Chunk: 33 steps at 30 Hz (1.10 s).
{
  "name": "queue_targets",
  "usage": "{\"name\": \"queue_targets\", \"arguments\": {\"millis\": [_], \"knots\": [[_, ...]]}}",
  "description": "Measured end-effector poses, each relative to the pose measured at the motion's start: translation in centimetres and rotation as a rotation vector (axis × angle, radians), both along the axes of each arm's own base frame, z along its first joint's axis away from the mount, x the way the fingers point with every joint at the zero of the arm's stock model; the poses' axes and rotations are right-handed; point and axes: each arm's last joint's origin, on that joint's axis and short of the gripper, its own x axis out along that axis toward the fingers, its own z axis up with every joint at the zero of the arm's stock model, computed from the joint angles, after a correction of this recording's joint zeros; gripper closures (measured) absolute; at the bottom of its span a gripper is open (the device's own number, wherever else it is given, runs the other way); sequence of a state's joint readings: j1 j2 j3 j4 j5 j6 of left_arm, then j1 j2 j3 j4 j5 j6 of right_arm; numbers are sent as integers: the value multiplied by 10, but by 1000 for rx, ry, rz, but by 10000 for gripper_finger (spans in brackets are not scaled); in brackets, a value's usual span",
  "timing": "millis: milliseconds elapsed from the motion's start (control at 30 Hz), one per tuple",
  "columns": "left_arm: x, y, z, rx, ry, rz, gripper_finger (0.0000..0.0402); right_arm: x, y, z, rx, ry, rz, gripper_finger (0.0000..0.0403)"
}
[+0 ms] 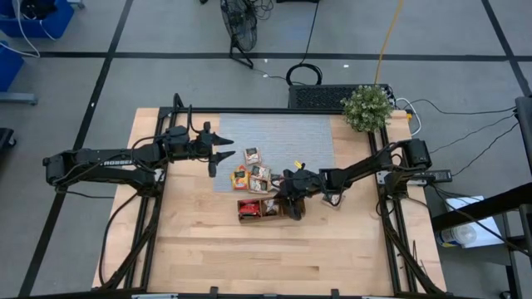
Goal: Pick & Place Tea
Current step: Put the brown tea bag into the middle section of the wooden organizer
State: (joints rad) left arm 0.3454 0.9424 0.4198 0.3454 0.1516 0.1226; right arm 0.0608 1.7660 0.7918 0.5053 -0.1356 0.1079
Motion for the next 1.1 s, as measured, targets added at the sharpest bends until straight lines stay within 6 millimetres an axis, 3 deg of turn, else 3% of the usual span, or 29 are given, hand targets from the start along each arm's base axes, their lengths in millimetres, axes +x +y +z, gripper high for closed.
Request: {"name": "queue_targets", "arguments": {"millis": [100,233,733,1100], "knots": [[0,0,0,0,0,0,227,0,0,0,-23,-5,12,393],[0,0,0,0,0,0,227,0,1,1,-53,-20,30,400],[0,0,0,0,0,-1,227,-1,33,16,-474,-157,-23,403],[0,0,0,0,0,0,227,-3,38,16,-517,-160,11,392]]}}
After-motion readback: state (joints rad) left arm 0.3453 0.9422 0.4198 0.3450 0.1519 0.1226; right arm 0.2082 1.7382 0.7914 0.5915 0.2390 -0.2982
